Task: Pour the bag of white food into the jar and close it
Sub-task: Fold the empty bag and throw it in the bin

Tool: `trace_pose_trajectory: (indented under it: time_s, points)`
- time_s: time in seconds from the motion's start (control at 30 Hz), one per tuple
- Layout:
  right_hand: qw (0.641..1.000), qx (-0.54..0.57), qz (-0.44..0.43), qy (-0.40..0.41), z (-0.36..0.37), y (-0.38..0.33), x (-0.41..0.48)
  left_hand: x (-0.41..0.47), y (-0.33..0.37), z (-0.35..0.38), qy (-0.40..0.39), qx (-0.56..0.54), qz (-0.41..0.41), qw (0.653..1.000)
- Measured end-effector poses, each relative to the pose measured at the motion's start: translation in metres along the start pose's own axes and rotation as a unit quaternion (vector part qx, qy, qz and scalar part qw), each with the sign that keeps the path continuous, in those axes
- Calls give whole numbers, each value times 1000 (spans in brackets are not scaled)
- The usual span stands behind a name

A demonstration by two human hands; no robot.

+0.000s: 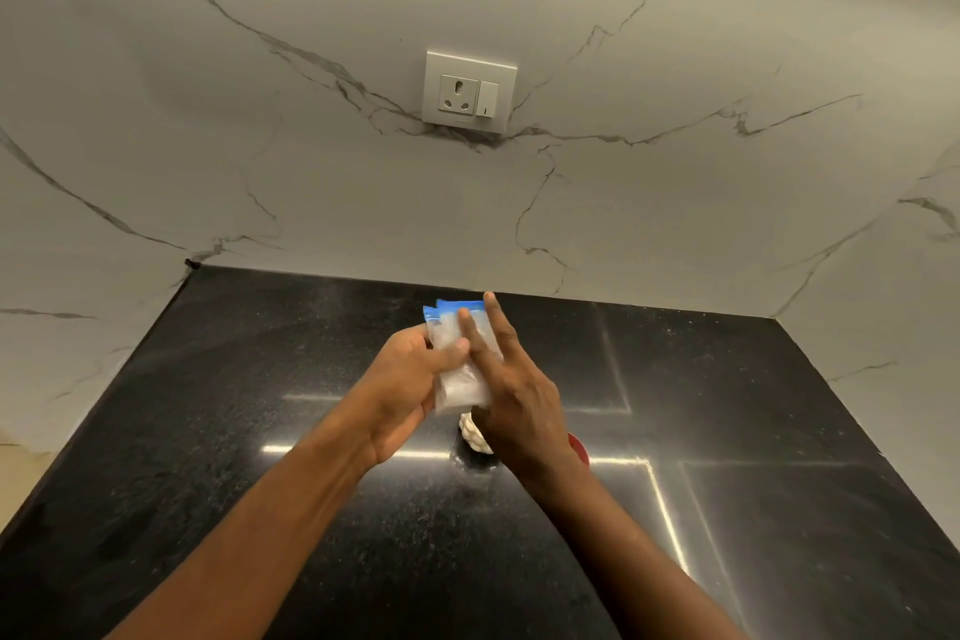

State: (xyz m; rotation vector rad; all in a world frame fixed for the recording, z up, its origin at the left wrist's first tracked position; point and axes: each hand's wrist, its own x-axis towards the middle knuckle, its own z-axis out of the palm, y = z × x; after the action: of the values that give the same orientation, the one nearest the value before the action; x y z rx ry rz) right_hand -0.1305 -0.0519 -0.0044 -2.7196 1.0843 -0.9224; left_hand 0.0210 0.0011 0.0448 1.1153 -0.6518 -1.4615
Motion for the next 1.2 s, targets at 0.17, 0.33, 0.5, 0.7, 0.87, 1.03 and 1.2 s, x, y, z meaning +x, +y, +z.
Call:
trace_pose_trajectory:
  time_s: [0.17,0.33,0.5,0.7,0.87,1.03,1.2]
  points:
    - [872,449,162,-106,-26,-2,-11,2,13,-13,16,44,2,999]
    - [763,576,279,-89,-43,3,-3,4,20,-12,-48,176,-32,983]
    - [715,622,317,-35,-48,4,0,7,29,-16,-68,172,-9,983]
    - [703,615,358,13,-46,1,7,6,24,-22,-82,119,-33,989]
    - [805,522,283,10,-42,8,3,5,13,-15,-69,46,-55,995]
    - [753,575,318,-25,-43,22,1,8,8,-9,14,163,2,987]
    - [710,598,360,-93,-46,27,-8,3,7,-14,24,195,19,980]
